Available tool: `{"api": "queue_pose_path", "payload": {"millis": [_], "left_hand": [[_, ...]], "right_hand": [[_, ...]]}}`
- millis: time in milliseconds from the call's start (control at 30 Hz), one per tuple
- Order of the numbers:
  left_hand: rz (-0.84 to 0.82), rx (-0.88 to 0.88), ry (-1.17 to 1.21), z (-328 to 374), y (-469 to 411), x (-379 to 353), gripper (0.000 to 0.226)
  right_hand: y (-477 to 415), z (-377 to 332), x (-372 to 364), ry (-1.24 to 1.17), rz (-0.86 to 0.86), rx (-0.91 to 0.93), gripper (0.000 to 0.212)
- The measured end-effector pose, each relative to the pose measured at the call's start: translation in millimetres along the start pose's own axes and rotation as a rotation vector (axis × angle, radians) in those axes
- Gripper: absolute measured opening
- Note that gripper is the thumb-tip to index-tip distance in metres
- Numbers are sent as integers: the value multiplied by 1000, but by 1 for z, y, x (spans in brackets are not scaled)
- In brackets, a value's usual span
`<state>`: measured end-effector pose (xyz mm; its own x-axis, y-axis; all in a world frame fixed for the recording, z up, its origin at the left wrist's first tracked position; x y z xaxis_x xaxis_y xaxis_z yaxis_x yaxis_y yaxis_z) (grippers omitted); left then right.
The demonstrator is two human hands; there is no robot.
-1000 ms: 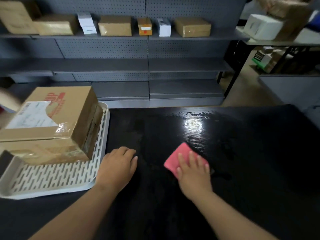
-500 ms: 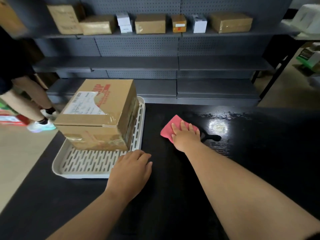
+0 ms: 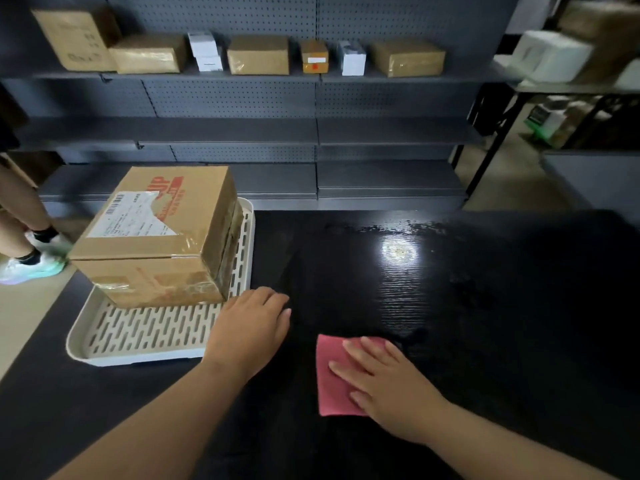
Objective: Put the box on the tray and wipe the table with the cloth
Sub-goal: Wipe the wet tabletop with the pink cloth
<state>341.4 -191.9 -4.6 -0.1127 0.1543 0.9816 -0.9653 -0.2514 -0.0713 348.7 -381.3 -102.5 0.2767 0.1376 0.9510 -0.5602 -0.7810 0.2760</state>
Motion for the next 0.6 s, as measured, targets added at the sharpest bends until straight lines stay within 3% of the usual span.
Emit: {"api": "queue_pose_path", "payload": {"millis": [67, 167, 233, 300, 367, 467, 600], "left_hand": [[4, -38, 6, 11, 1, -1, 28], [-12, -74, 13, 23, 4, -2, 31], [-20, -81, 7, 27, 6, -2, 34], [-19, -76, 10, 30, 8, -3, 34], [-23, -69, -2, 33, 8, -4, 34], [-38, -50, -14, 39, 8, -9, 33], [-20, -57, -31, 54, 6, -11, 29]], "right_hand": [[24, 62, -2, -9, -14, -163, 44], [44, 153, 1, 3, -120, -400, 83], [47, 175, 4, -153, -152, -581, 65], [32, 162, 11, -192, -58, -675, 54], [10, 111, 13, -171, -42, -589, 53], [-4, 23, 1, -43, 36, -281, 52], [47, -28, -22, 9, 55, -14, 50]]}}
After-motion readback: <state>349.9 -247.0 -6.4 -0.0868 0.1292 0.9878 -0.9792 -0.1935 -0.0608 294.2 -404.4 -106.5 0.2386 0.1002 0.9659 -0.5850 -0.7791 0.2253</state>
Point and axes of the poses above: each hand's wrist, its own y-axis away from the middle knuckle, its own x-axis out of the back of the hand, z = x × y, the point moved 8 cm from there along -y, towards the middle knuckle, and after that the axes turned 7 degrees about x, right-handed, at the moved point
